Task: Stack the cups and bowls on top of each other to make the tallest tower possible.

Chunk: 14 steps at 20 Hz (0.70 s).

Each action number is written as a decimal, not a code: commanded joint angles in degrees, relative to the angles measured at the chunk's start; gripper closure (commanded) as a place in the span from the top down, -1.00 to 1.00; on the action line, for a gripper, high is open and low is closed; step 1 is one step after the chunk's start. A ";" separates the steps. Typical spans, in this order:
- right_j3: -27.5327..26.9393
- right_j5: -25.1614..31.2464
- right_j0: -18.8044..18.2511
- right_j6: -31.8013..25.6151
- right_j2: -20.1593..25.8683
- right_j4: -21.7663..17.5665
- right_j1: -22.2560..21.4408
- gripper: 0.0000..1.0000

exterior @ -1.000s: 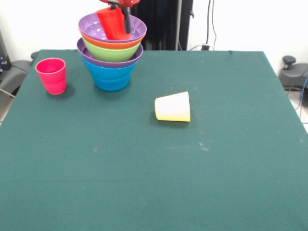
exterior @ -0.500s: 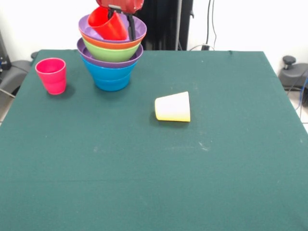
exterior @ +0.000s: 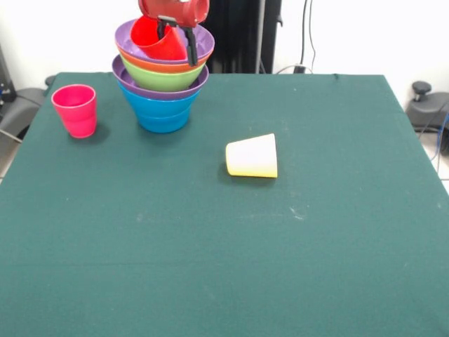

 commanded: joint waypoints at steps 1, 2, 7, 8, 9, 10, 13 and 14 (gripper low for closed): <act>-2.20 1.55 2.55 1.68 -0.56 -2.62 1.43 1.00; -1.52 2.43 2.89 2.04 -0.72 -2.09 0.30 1.00; 3.79 9.37 3.27 1.84 -0.58 2.15 -9.37 1.00; 4.82 11.25 3.49 1.67 -0.61 3.23 -11.77 1.00; 5.60 12.95 3.72 1.54 -0.83 4.15 -13.81 1.00; 6.39 14.65 3.95 1.40 -1.05 5.07 -15.84 1.00; 7.91 18.96 4.25 0.53 -1.35 7.51 -20.07 1.00; 8.04 19.89 4.40 0.27 -1.41 7.94 -20.84 1.00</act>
